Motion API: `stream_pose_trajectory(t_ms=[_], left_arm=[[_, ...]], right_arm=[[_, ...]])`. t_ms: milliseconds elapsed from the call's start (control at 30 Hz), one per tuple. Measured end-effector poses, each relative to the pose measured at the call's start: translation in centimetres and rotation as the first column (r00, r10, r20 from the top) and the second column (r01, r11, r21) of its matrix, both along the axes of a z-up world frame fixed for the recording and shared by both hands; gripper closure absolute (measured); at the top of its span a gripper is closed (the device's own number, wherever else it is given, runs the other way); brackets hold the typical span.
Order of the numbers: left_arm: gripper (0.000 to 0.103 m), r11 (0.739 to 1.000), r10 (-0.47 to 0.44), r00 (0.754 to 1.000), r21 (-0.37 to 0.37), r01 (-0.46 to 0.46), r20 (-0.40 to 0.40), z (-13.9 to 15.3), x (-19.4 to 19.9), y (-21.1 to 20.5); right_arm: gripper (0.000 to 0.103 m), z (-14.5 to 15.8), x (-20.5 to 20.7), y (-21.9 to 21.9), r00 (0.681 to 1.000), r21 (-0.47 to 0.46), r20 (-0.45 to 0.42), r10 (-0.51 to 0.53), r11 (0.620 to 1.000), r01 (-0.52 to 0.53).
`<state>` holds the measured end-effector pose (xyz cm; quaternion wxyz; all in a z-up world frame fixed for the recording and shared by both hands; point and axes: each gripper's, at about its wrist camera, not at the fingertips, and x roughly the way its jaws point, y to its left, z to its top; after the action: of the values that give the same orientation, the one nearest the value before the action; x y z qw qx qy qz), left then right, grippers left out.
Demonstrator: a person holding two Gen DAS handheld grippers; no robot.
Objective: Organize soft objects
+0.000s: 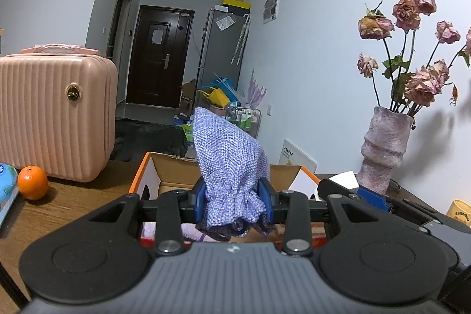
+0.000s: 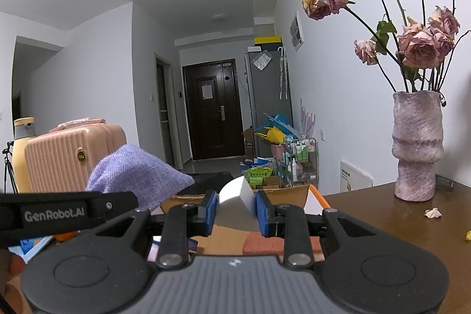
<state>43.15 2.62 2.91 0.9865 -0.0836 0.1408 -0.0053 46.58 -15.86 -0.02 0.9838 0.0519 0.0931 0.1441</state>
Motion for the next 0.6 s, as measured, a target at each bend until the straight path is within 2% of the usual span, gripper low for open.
stream_pose_trajectory(t_ms=[600], left_arm=[[0.066, 1.0, 0.032, 0.999, 0.002, -0.032, -0.014, -0.6, 5.0, 0.6]], right_arm=[[0.075, 0.2, 4.3, 1.1, 1.0, -0.008, 0.007, -0.003, 1.0, 0.003]])
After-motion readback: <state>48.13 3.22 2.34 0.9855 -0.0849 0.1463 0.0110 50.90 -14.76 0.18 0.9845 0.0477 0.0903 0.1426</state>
